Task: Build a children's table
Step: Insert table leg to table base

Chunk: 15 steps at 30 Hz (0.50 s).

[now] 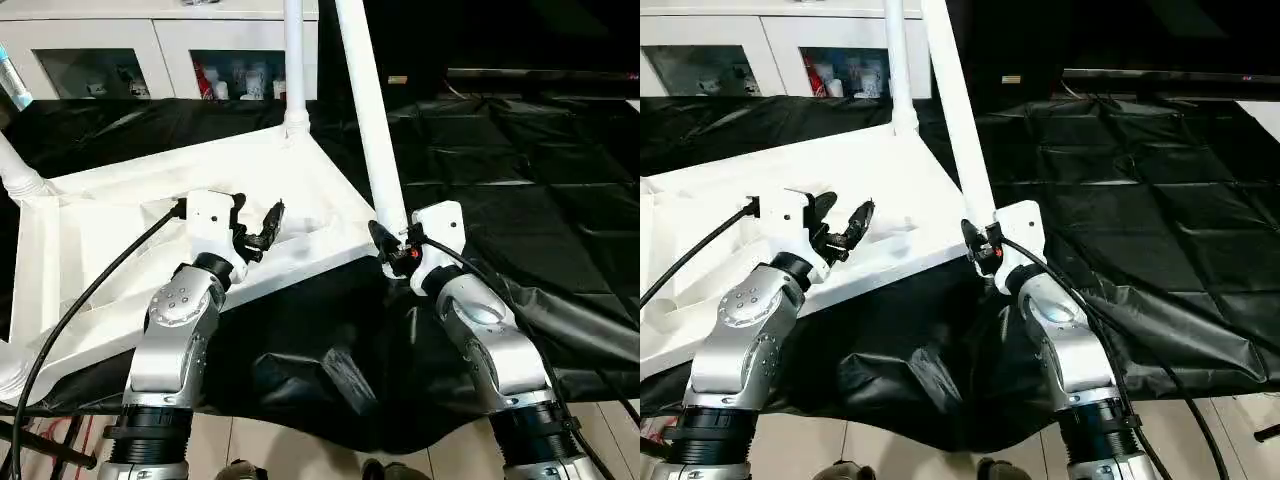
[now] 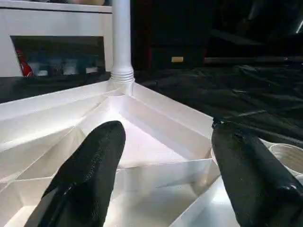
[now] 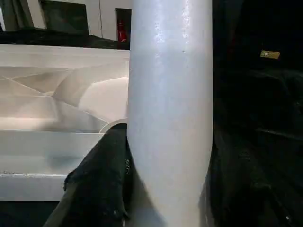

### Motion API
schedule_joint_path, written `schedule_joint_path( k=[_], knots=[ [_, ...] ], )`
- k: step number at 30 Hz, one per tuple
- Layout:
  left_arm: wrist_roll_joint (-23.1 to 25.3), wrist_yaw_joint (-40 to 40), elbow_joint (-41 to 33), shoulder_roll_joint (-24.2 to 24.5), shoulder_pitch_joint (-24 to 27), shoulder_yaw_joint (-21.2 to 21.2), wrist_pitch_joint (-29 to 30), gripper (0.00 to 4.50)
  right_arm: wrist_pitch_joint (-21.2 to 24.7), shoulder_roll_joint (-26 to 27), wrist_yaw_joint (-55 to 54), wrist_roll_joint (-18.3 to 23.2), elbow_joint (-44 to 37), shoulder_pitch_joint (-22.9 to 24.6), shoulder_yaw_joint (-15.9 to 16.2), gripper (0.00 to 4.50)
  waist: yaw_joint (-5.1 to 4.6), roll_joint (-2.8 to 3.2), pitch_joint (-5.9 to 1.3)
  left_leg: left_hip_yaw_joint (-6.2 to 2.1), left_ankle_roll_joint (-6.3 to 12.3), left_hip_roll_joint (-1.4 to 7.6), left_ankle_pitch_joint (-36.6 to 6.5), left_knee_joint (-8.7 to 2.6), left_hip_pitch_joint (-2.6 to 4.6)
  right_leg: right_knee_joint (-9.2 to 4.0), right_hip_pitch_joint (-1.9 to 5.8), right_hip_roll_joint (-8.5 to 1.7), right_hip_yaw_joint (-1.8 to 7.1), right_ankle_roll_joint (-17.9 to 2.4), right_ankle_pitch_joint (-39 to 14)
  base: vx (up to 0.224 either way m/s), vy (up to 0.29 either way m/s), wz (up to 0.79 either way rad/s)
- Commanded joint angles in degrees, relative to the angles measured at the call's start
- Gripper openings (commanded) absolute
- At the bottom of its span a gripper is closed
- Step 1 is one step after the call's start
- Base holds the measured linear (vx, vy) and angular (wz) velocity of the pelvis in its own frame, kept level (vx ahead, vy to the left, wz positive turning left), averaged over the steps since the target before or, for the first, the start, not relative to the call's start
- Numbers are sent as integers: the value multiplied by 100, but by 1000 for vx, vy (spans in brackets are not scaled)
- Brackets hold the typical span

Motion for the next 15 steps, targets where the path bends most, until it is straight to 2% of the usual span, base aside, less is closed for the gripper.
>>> schedule_joint_path(
  k=[1,15],
  knots=[
    [28,23,-87,0,-28,-42,37,336,-39,-13,10,22,-47,-12,-25,187,7,3,-548,-39,258,60,-1189,-338,64,-402,381,-197,242,-714,-1623,0,0,0],
    [28,23,-87,0,-28,-42,37,336,-39,-13,10,22,-47,-12,-25,187,4,5,-549,-42,251,63,-1206,-341,65,-405,382,-195,240,-709,-1641,0,0,0]
  ],
)
